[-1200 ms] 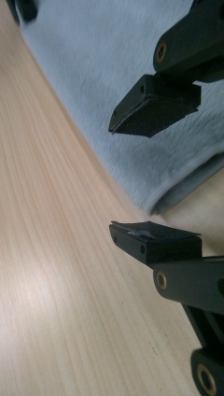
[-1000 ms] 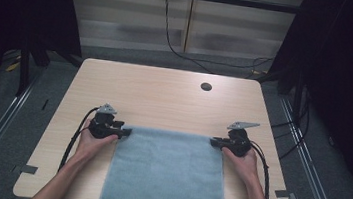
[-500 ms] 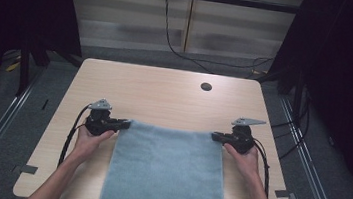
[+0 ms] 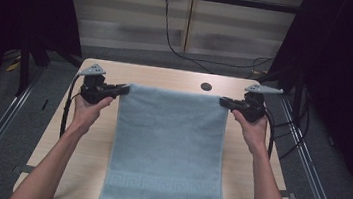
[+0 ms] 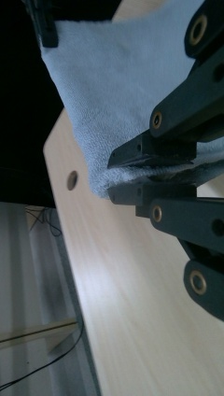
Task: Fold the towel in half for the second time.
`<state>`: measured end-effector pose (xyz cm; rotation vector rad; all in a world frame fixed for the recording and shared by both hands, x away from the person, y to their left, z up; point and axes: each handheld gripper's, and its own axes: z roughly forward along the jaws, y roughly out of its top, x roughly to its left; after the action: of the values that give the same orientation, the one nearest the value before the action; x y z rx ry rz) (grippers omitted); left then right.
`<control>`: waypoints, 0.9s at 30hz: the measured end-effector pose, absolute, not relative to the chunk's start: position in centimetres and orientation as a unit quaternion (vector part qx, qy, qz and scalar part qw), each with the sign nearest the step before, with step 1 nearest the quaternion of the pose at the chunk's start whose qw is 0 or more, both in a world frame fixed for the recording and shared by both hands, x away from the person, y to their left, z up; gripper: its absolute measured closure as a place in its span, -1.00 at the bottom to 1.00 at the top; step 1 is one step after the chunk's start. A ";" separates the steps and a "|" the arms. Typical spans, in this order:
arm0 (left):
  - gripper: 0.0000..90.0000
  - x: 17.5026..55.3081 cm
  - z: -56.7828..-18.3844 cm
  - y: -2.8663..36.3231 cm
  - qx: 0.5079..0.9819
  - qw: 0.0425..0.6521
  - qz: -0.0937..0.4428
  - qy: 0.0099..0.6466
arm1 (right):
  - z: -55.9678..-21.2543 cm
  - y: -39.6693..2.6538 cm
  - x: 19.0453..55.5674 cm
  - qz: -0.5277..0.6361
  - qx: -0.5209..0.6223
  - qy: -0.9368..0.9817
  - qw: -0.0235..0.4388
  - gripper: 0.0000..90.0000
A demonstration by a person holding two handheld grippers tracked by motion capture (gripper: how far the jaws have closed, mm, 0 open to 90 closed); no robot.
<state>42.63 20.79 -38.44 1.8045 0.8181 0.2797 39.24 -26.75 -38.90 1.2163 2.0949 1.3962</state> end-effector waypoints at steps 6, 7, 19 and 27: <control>0.83 42.3 -37.4 20.7 0.753 0.554 0.126 0.332 | -37.5 -26.6 39.5 0.508 0.426 0.726 0.184 0.89; 0.83 41.9 -37.6 20.8 0.754 0.554 0.126 0.329 | -37.6 -26.5 39.3 0.507 0.423 0.728 0.183 0.89; 0.83 34.6 -40.6 22.2 0.766 0.558 0.116 0.297 | -40.0 -26.8 32.3 0.512 0.387 0.750 0.161 0.89; 0.81 29.9 -44.2 22.7 0.797 0.528 0.074 0.284 | -43.4 -26.3 26.8 0.480 0.376 0.782 0.130 0.86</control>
<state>29.93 22.65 -44.18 1.9050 0.6777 0.1768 26.83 -26.25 -43.43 1.0929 2.2718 1.3937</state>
